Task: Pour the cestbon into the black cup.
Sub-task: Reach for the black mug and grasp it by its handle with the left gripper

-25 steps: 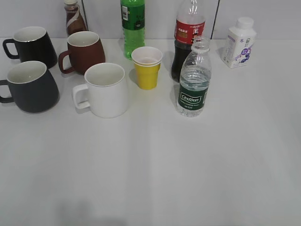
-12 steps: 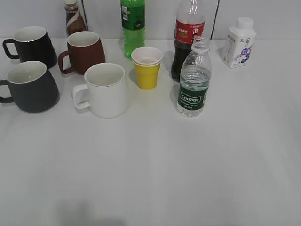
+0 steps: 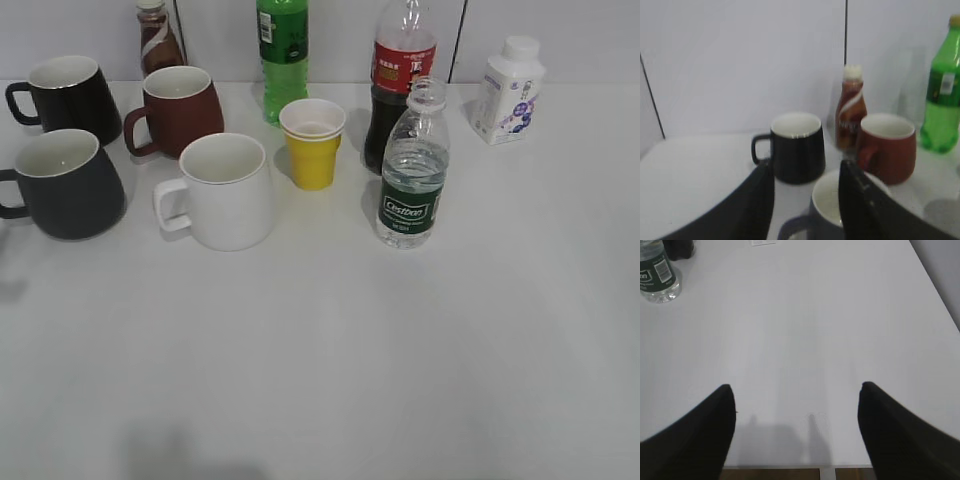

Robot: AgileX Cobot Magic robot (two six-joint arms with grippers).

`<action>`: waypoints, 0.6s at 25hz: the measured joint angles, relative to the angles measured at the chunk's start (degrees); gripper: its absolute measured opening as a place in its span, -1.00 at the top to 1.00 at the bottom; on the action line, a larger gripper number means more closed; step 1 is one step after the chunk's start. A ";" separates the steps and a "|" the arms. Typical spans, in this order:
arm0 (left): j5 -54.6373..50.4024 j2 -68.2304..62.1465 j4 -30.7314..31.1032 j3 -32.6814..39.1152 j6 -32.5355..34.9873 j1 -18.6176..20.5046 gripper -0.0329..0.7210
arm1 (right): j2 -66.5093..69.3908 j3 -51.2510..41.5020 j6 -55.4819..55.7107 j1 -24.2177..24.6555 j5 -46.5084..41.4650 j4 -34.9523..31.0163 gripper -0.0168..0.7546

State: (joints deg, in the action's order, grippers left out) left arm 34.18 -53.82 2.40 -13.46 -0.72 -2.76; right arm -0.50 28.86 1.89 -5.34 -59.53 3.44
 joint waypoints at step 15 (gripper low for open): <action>28.44 -43.05 -1.70 0.00 0.72 2.20 0.05 | 0.00 0.00 0.00 0.00 0.00 -0.23 -0.53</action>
State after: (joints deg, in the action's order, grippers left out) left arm 62.62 -96.88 0.70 -13.46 0.00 -0.56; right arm -0.50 28.86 1.89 -5.34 -59.53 3.21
